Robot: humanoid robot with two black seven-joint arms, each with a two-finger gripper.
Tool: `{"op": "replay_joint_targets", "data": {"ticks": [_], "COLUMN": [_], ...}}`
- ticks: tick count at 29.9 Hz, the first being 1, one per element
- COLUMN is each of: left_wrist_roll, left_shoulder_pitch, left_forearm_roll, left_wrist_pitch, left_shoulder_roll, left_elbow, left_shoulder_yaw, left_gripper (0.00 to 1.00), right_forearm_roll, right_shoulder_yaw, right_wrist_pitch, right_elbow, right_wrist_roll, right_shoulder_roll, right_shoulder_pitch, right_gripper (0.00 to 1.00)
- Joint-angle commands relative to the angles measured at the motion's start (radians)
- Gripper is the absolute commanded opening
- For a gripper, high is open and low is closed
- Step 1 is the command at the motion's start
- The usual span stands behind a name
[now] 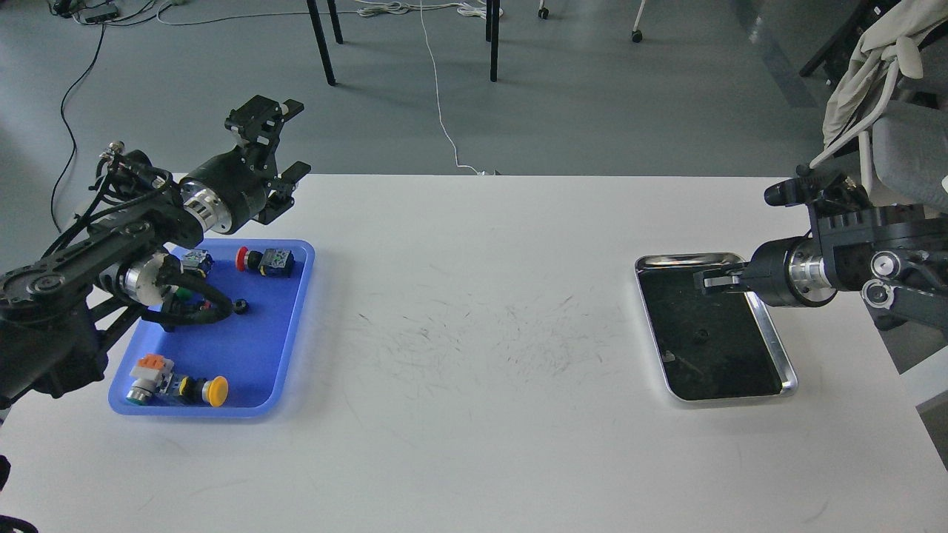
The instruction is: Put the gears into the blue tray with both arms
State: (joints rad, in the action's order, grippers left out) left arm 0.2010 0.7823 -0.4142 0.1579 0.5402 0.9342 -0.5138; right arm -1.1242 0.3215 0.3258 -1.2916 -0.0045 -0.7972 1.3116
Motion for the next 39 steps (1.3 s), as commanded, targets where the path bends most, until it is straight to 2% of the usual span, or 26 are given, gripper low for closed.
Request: {"op": "replay_joint_targets", "data": {"ticks": [1,2,21,31,36,39], "left_wrist_roll": [0.0,0.0,0.0,0.001,0.001,0.001], "left_shoulder_pitch": [0.0,0.0,0.0,0.002,0.002,0.002], "left_forearm_roll": [0.0,0.0,-0.02,-0.052,-0.057,-0.057], "left_wrist_pitch": [0.0,0.0,0.0,0.002,0.002,0.002], "left_shoulder_roll": [0.001,0.001,0.001,0.007,0.007,0.006], "left_elbow": [0.0,0.0,-0.003,-0.003,-0.003,-0.003], "left_shoulder_yaw": [0.0,0.0,0.0,0.0,0.0,0.0], "left_gripper": [0.98,0.98,0.98,0.98,0.98,0.98], "right_forearm_roll": [0.006,0.012,0.015,0.015,0.017,0.015], "right_shoulder_yaw": [-0.001,-0.002,0.018,0.06,0.065,0.067], "right_wrist_pitch": [-0.005,-0.007,-0.001,-0.007,-0.014,-0.014], "right_elbow": [-0.002,0.0,0.084,0.163,0.187,0.187], "right_wrist_roll": [0.0,-0.002,-0.006,-0.002,0.0,0.004], "right_shoulder_roll": [-0.001,-0.001,0.038,0.139,0.157,0.157], "right_shoulder_pitch": [0.002,0.0,-0.13,-0.153,-0.153,-0.153], "right_gripper": [0.77,0.98,0.95,0.92,0.77,0.62]}}
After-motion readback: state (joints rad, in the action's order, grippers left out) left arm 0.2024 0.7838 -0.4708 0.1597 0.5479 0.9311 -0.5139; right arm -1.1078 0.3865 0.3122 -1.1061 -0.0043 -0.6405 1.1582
